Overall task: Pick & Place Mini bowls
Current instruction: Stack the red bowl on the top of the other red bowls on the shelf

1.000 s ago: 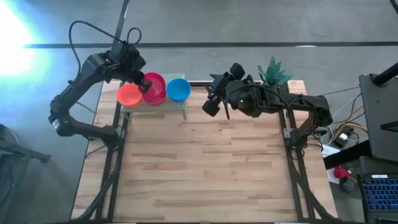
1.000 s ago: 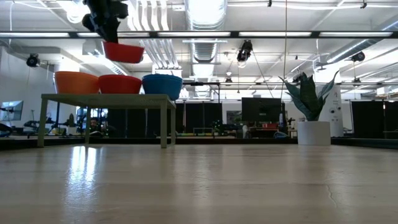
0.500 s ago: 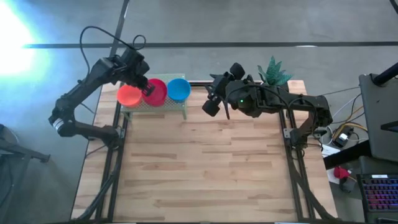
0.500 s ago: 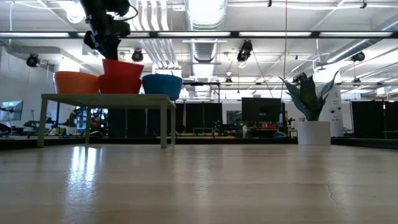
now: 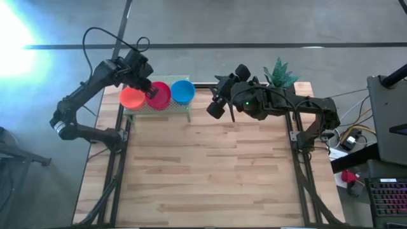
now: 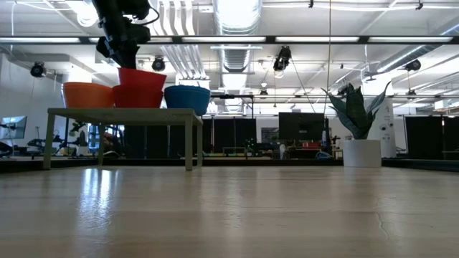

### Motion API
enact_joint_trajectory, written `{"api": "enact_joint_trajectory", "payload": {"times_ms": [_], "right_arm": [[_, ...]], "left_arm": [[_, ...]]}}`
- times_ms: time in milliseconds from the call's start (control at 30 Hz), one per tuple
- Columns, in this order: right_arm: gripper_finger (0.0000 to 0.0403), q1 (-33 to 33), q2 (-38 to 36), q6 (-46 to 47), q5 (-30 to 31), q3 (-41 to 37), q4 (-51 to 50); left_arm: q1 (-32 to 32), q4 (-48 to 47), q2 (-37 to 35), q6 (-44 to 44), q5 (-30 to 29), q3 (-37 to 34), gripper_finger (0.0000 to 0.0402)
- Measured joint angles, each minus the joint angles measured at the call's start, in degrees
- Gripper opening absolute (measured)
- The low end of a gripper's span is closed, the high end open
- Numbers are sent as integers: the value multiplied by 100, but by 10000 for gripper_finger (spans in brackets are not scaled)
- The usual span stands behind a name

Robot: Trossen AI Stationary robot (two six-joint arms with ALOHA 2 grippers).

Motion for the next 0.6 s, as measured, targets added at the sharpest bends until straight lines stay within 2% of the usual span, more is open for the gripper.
{"api": "enact_joint_trajectory", "payload": {"times_ms": [100,367,600], "right_arm": [[185,0,0,-1,5,0,2],[185,0,0,7,7,0,9],[185,-3,0,17,9,0,15]], "left_arm": [[0,-4,0,-15,83,0,9],[0,-7,0,-6,122,0,77],[0,-118,0,8,109,208,87]]}}
